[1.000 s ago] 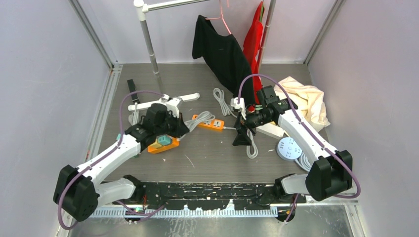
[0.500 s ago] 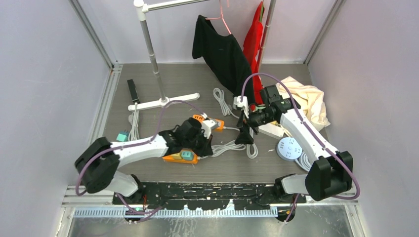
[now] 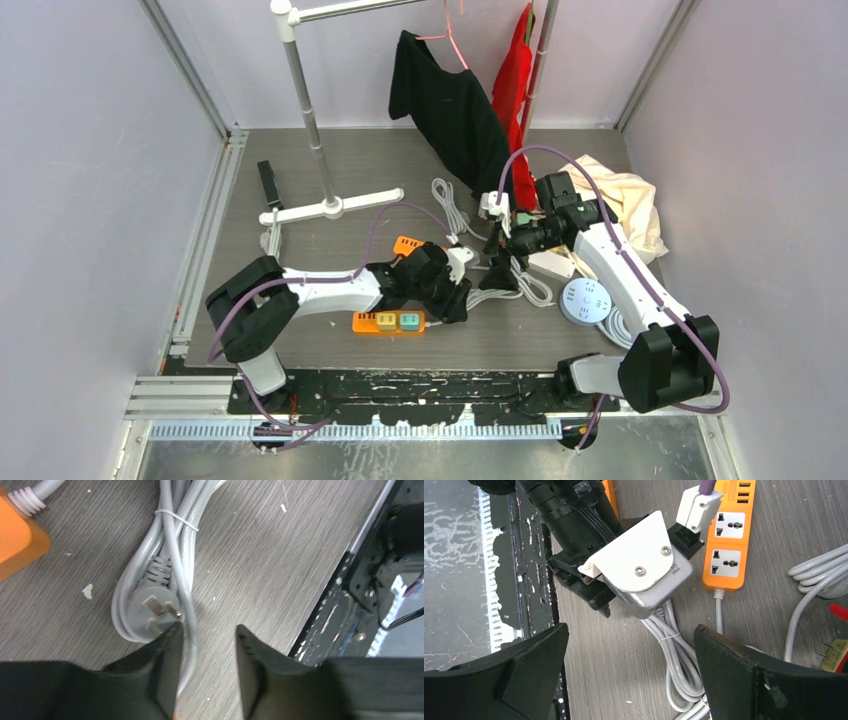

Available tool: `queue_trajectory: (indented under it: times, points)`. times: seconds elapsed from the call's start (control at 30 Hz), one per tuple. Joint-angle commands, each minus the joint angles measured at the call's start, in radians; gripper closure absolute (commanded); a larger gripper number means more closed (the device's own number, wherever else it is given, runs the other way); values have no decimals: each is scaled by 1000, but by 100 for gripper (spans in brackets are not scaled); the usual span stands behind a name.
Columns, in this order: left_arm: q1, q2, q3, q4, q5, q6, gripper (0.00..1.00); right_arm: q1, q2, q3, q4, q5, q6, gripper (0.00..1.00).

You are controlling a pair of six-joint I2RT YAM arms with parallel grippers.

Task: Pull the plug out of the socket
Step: Move the socket to the center of the board.

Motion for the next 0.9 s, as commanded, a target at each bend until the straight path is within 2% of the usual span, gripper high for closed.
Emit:
queue_trajectory:
  times: [0.0,0.1,0.27,0.43,0.53,0.6,0.67,0.73,0.77,0.87]
  points:
    - [-13,-42,40,72,-47,1,49,-16,-45,40,-23,-60,-45,0]
    - [-13,-107,30,48,-73,24,40,-24,-56,39,-37,-77,-66,0]
    - [-12,-259,-18,-1,-98,103,39,-37,-68,36,-81,-125,-129,0]
    - [-12,-475,-144,-35,-178,215,38,-46,-84,8,-92,-187,-181,0]
    - [-12,-605,-231,-46,-248,275,30,-47,-89,-37,-93,-248,-240,0]
    - [-11,-691,-300,-43,-321,304,20,-47,-88,-70,-129,-294,-354,0]
    - [-10,-790,-365,-19,-380,330,8,-40,-84,-96,-131,-324,-397,0]
    - [-8,-879,-433,23,-429,346,0,-12,-77,-107,-71,-310,-365,0]
    - [-8,-919,-469,52,-452,353,1,14,-76,-115,-17,-289,-322,0]
    - [-7,-1028,-526,56,-537,353,1,139,-101,-187,310,-140,-42,0]
